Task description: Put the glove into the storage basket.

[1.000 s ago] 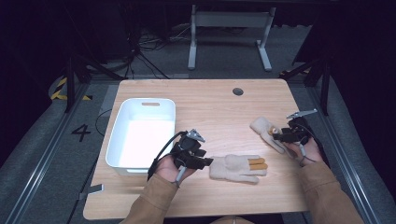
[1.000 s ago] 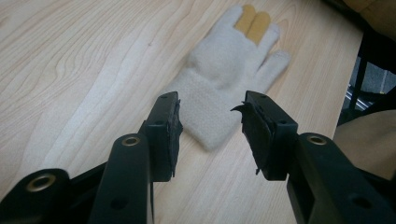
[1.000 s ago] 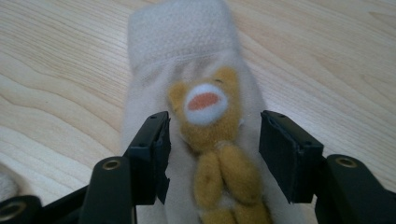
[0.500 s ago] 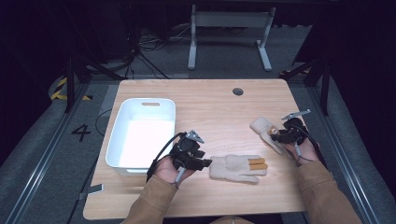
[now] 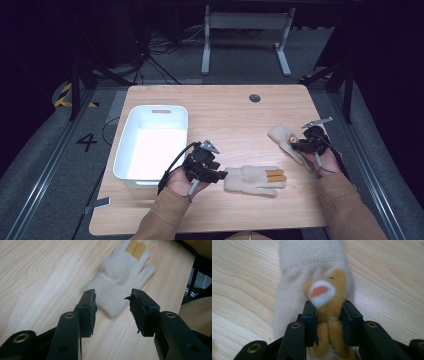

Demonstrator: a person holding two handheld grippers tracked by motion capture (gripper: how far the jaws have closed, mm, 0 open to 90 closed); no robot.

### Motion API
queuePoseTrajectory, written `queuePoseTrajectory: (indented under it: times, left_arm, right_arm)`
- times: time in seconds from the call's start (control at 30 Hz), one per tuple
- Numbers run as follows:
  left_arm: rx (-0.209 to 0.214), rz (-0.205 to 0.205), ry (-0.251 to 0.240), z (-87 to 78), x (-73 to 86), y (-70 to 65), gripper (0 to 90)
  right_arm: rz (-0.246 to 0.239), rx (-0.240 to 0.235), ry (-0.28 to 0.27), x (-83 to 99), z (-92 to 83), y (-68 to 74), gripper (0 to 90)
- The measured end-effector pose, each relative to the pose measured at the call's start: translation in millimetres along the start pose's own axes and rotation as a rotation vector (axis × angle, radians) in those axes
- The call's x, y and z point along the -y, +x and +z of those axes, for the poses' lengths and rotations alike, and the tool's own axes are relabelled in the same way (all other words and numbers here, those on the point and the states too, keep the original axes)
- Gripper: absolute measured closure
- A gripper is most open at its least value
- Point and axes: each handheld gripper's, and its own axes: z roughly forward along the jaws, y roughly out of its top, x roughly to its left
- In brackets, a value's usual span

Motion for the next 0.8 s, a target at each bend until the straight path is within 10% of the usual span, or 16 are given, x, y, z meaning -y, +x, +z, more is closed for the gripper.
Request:
queuePoseTrajectory:
  times: [0.8]
  left_arm:
    - [0.017, 0.007, 0.012, 4.0, -1.8, -0.1, 56.3]
  right_arm:
    - [-0.023, -0.047, -0.045, -5.1, -31.6, -2.0, 69.2]
